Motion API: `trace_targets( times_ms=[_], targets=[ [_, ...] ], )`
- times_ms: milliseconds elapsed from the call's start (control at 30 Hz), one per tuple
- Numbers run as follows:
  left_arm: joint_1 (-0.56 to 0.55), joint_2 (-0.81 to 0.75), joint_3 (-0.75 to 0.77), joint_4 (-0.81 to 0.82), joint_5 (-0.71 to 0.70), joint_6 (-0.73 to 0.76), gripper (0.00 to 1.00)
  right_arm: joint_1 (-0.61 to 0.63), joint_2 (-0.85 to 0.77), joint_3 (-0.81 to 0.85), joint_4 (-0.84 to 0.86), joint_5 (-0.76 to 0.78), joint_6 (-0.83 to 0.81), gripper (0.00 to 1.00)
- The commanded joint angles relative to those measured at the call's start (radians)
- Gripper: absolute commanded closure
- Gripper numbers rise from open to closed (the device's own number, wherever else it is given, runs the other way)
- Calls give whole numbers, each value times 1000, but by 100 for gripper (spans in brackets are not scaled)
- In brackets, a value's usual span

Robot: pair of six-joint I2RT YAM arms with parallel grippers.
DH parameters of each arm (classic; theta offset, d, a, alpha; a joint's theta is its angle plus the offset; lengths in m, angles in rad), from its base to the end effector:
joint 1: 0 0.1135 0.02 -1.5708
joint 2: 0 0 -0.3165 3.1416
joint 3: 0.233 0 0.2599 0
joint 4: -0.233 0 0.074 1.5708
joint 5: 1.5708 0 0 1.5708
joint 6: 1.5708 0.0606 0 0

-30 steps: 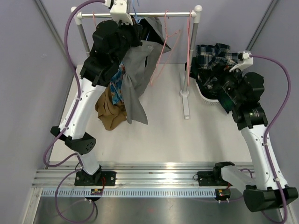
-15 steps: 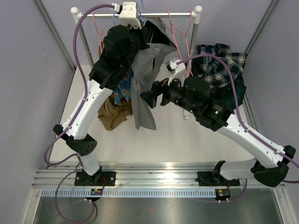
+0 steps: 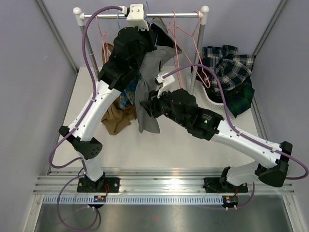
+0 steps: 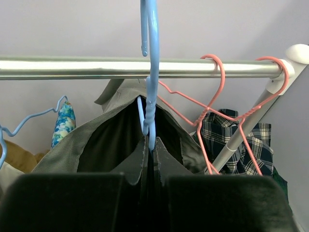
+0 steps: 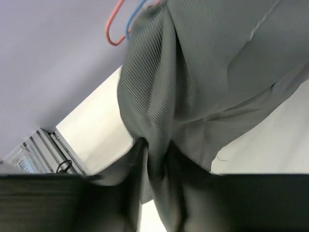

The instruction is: Remove the skirt from the hanger

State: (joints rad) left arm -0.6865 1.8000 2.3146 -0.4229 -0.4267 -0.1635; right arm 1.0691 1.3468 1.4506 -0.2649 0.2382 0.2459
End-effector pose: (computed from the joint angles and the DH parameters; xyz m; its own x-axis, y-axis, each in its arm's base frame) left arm 0.3339 -0.2412 0.6103 0.0279 -0.2144 -0.9763 0.2663 0.9430 -0.1995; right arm 0.1694 0.2791 0.4867 -0.2550 0.0271 -0.9666 -0.6990 0.6856 0.2036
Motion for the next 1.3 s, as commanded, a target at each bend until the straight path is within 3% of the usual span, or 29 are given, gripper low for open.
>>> trace_targets(
  times_ms=[0,133,200,400,600,767,1000,1267],
  targets=[
    [-2,-27,26,138,-24,-39,100,8,34,-80,108,75,-14,75],
    [-2,-34,5,147,-27,-47,100,34,46,-116,138,64,3,95],
    [-2,-33,0,161,-30,-33,100,66,20,-130,142,84,1,100],
    [5,8,14,214,-75,59,100,331,-28,-127,21,277,-28,100],
    [53,42,5,262,-99,56,100,604,-8,-95,-157,493,64,100],
    [84,73,60,257,-90,41,100,696,93,-61,-240,547,147,100],
    [126,113,209,240,-41,105,100,804,173,-124,-201,559,265,100],
    [180,105,183,214,0,79,100,890,261,-88,-275,644,352,100]
  ],
)
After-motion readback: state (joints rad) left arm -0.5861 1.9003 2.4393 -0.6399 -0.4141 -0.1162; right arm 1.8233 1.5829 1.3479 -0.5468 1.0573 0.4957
